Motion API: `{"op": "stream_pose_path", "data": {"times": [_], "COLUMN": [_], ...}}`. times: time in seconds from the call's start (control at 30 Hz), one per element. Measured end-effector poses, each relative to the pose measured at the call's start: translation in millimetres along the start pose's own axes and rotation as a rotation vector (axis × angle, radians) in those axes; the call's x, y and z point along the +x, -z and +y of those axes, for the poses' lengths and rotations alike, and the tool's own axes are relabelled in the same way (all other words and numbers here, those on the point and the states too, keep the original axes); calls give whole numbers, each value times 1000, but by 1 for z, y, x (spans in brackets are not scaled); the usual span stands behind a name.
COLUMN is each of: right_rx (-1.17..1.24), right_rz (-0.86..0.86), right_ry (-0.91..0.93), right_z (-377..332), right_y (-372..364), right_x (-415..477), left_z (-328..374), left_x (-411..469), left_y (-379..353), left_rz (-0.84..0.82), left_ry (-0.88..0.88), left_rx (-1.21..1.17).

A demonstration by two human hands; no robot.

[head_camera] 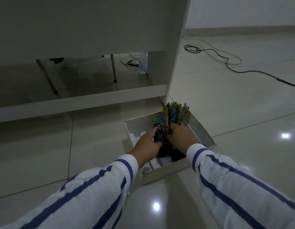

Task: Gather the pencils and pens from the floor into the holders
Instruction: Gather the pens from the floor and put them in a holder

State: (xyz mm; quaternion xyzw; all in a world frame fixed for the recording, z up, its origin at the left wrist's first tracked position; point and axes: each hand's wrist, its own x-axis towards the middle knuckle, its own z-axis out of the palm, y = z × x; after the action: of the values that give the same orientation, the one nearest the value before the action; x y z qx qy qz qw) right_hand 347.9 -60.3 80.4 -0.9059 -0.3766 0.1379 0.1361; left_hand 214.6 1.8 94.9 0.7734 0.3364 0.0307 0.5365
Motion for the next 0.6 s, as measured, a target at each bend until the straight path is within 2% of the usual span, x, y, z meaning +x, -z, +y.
{"op": "stream_pose_path", "data": {"times": [0.2, 0.27, 0.33, 0.47, 0.6], "right_rx": [-47, -7, 84, 199, 176], "right_rz": [-109, -88, 7, 204, 231], "right_ry": [-43, -38, -16, 148, 346], "right_z": [-2, -7, -14, -39, -81], "right_y": [-7, -2, 4, 11, 3], "right_x": [5, 2, -2, -10, -23], "left_z": [-1, 0, 2, 12, 11], "left_x": [-1, -2, -6, -19, -34], "left_y": [1, 3, 5, 19, 42], "left_rz": [5, 7, 14, 55, 136], "left_ry": [28, 38, 31, -15, -46], "left_rx": [-15, -3, 11, 26, 105]}}
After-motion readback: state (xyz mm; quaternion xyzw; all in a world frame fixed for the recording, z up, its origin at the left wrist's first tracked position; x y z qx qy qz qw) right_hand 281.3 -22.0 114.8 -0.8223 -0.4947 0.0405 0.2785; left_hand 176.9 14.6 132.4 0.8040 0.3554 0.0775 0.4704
